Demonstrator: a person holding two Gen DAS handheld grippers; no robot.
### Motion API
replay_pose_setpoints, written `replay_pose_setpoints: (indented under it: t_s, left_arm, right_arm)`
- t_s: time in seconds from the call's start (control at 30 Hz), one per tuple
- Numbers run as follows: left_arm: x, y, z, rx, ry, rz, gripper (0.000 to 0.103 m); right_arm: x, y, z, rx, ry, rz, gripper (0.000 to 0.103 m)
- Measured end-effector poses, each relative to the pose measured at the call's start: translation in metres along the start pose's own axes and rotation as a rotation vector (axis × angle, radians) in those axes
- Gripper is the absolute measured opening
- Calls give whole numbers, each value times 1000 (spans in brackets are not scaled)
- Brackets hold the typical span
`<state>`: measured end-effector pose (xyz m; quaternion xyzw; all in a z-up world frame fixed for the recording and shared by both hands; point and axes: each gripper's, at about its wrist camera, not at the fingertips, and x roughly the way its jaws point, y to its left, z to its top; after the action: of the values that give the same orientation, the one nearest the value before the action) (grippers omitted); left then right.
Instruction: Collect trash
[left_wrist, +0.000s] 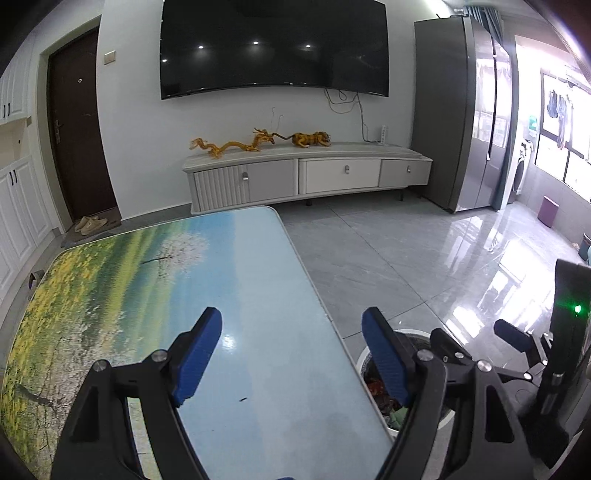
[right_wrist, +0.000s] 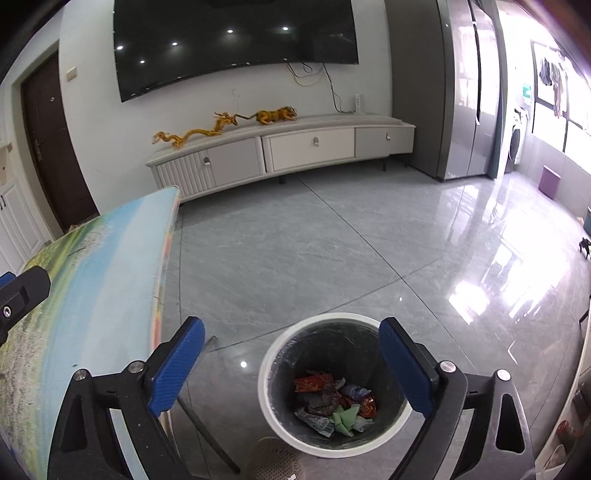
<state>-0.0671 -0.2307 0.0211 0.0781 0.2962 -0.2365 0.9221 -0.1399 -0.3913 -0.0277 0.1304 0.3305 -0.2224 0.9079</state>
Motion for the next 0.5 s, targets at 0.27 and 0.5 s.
replay_pose_setpoints:
  t_s: [0.27,0.5]
  left_arm:
    - [-28,42,-6,-23,-52,78,78]
    - [-46,62,-15,-47,-85,117,81]
  right_arm:
    - [-28,38,2,-54,-87,13,103]
    - [-43,54,0,-68,-132,17,103]
